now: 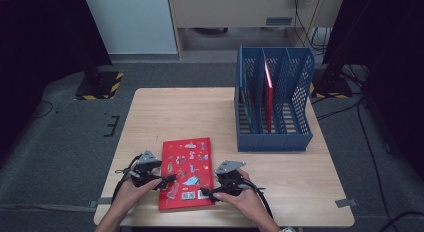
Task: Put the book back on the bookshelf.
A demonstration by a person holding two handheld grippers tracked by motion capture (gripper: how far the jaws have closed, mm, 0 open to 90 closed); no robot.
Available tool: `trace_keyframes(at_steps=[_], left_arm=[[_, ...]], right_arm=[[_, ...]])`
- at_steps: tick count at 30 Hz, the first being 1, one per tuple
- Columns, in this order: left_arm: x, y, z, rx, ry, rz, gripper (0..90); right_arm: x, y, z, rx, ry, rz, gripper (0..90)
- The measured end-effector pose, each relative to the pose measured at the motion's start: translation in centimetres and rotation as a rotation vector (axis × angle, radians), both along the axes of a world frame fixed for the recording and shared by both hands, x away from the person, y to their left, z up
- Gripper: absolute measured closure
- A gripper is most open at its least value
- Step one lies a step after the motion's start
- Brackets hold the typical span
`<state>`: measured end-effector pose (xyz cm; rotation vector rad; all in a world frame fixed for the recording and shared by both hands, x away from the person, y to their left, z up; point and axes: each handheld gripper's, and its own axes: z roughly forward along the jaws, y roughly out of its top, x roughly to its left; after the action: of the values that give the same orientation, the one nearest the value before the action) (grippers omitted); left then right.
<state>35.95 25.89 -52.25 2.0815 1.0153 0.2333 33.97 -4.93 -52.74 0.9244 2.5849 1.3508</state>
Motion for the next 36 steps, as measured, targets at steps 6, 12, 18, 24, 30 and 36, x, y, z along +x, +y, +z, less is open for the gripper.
trace_keyframes(at_steps=[6,12,18,24,30,36], left_arm=[[0.2,-0.2,-0.1,0.000,-0.005,-0.011,9.3],[0.3,-0.3,-0.1,0.004,-0.010,-0.022,8.7],[0.4,-0.4,-0.1,0.007,-0.012,-0.025,8.3],[0.4,-0.4,-0.1,0.005,-0.013,-0.025,8.4],[0.4,-0.4,0.0,0.007,-0.016,-0.028,8.6],[0.2,-0.3,0.1,-0.003,-0.027,-0.029,10.3]], right_arm=[[0.3,0.0,-0.3,0.024,0.037,0.005,12.5],[0.8,0.0,-0.7,0.046,0.080,0.010,10.1],[1.3,0.0,-0.9,0.060,0.112,0.023,8.9],[1.7,0.1,-0.9,0.067,0.120,0.035,9.0],[2.0,0.1,-0.7,0.050,0.128,0.033,11.4],[1.9,0.1,-0.1,0.051,0.114,0.026,12.7]])
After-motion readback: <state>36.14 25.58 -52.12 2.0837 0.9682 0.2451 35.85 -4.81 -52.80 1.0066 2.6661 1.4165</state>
